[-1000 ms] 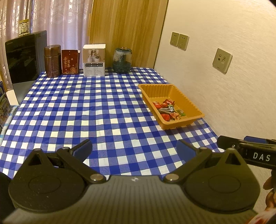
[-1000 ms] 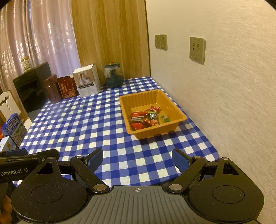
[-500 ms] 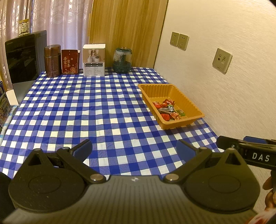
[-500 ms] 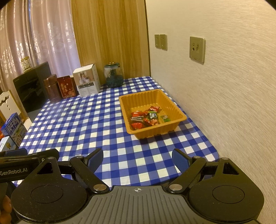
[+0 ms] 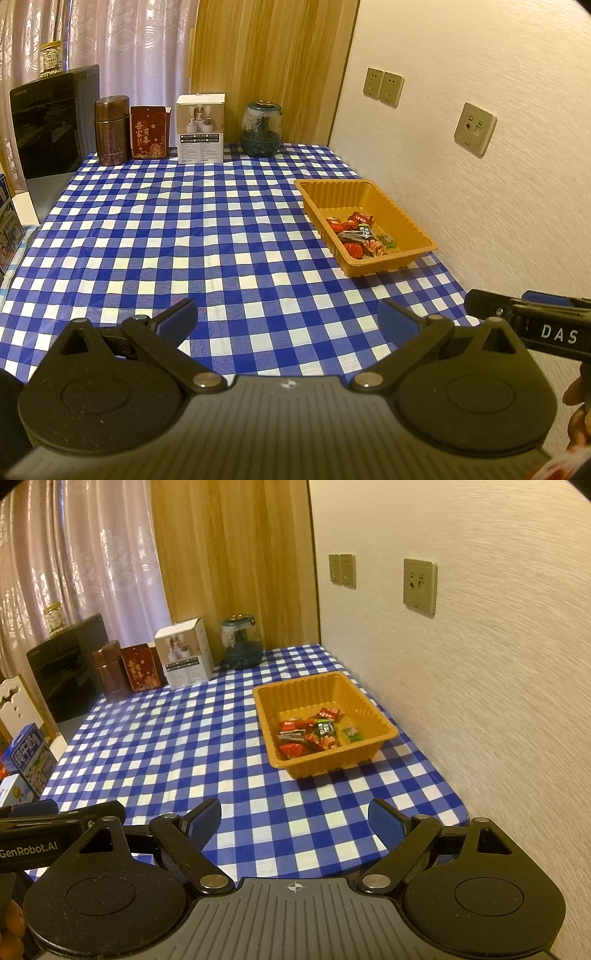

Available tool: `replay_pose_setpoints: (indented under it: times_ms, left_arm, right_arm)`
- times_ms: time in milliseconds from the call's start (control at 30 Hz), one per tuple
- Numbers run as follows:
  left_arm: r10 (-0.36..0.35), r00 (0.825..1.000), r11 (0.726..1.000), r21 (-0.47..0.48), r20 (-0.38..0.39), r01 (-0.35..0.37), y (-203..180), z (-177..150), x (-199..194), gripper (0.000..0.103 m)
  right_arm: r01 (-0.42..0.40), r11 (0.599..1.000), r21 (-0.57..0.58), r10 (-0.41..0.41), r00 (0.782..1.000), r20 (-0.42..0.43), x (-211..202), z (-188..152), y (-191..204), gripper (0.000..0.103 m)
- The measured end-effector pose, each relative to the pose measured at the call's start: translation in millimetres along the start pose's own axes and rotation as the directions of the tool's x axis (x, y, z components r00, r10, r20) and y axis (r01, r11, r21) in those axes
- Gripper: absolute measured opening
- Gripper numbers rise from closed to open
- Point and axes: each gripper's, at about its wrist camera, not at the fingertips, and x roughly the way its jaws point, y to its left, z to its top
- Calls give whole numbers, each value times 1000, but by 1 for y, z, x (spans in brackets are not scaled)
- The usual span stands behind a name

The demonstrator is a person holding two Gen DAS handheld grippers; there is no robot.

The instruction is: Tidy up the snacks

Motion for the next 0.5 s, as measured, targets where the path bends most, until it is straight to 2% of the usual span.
replay_pose_setpoints:
  times_ms: [500]
  left_arm:
    - [0, 1000, 1000, -2, -1, 0, -1, 0, 0, 103]
  right_arm:
    - [-1, 1000, 0, 1, 1000, -1, 0, 0, -1, 86]
